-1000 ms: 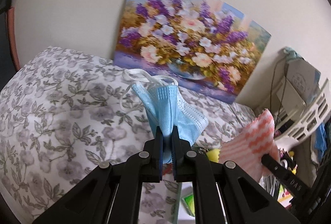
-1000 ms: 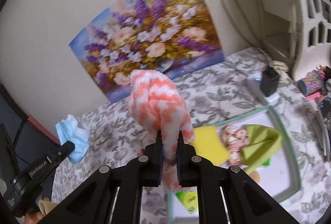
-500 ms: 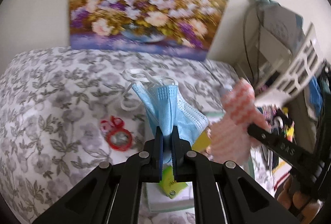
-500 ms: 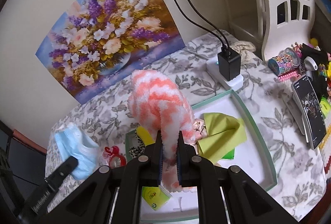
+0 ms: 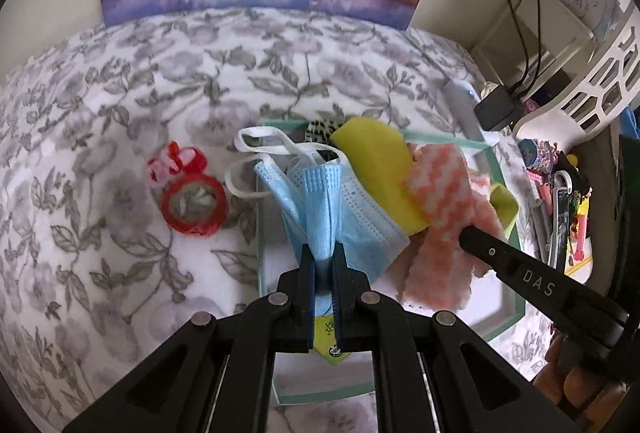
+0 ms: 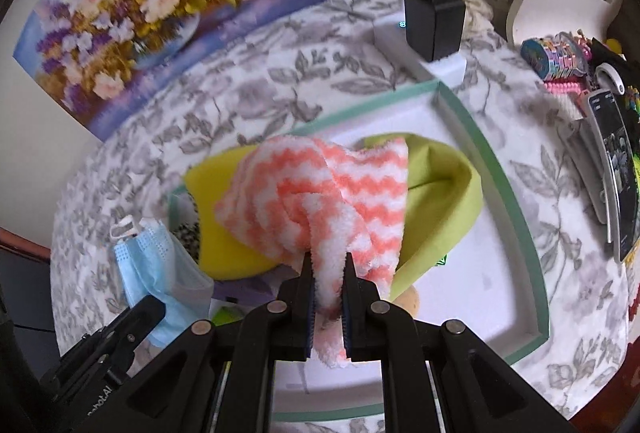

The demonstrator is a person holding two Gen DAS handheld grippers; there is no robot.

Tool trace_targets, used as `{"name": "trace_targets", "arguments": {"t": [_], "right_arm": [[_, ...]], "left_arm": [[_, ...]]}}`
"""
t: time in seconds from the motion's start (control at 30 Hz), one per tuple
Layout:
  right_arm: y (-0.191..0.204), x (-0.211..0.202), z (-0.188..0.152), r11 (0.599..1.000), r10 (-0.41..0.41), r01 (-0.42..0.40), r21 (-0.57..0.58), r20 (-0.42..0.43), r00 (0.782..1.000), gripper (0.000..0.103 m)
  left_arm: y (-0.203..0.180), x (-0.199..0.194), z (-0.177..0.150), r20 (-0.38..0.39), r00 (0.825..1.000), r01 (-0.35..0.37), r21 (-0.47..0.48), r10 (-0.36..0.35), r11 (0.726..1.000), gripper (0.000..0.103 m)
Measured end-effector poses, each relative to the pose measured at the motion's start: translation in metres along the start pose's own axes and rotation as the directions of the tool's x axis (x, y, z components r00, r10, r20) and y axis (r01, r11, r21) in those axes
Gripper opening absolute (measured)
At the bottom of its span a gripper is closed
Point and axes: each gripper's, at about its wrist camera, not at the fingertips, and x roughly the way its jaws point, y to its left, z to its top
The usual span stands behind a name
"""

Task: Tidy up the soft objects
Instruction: 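Carry the striped cloth with the right tool while the left tool carries the mask over the tray, then open the right tool to drop the striped cloth while the left tool releases the mask in the tray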

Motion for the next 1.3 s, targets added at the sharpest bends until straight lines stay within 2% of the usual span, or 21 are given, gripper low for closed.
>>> {"name": "trace_targets", "arguments": {"t": [0.47, 0.77, 0.8, 0.87, 0.9, 0.93, 1.0, 1.17, 1.23, 1.3], "right_arm": [[0.001, 0.028, -0.005, 0.999, -0.049, 0.047, -0.027, -0.075, 0.996, 0.012], [0.003, 0.028, -0.005, 0.997, -0.062, 0.058, -0.045, -0.091, 0.994, 0.014], [0.004, 0.028, -0.005, 0.997, -0.063, 0.059, -0.051, -0.093, 0.994, 0.014], [0.007, 0.026, -0.003, 0.996, -0.068, 0.063, -0.064, -0.092, 0.993, 0.017], [0.008, 0.024, -0.003, 0.996, -0.068, 0.062, -0.068, -0.091, 0.994, 0.019], [0.009, 0.022, -0.003, 0.995, -0.069, 0.063, -0.072, -0.089, 0.994, 0.021], [0.011, 0.017, -0.002, 0.995, -0.065, 0.058, -0.08, -0.079, 0.995, 0.025], [0.014, 0.003, 0.0, 0.994, -0.063, 0.058, -0.09, -0.047, 0.997, 0.027], [0.016, -0.004, 0.0, 0.994, -0.059, 0.056, -0.092, -0.03, 0.998, 0.037], [0.017, -0.011, 0.001, 0.994, -0.058, 0.057, -0.096, -0.011, 0.998, 0.04]], "left_arm": [[0.007, 0.035, 0.002, -0.052, 0.998, -0.039, -0.007, 0.039, 0.999, 0.007], [0.01, 0.046, 0.002, -0.071, 0.995, -0.067, -0.004, 0.067, 0.998, 0.009], [0.01, 0.046, 0.003, -0.074, 0.995, -0.066, -0.005, 0.066, 0.998, 0.01], [0.01, 0.043, 0.004, -0.08, 0.995, -0.061, -0.01, 0.06, 0.998, 0.021], [0.01, 0.042, 0.005, -0.081, 0.995, -0.058, -0.012, 0.057, 0.998, 0.033], [0.01, 0.041, 0.005, -0.083, 0.995, -0.056, -0.012, 0.055, 0.998, 0.039], [0.009, 0.036, 0.006, -0.079, 0.995, -0.059, -0.015, 0.057, 0.998, 0.04], [0.008, 0.025, 0.007, -0.074, 0.996, -0.051, -0.017, 0.05, 0.999, 0.042], [0.007, 0.019, 0.008, -0.067, 0.997, -0.041, -0.019, 0.039, 0.999, 0.046], [0.006, 0.013, 0.008, -0.057, 0.998, -0.035, -0.017, 0.034, 0.999, 0.051]]}}
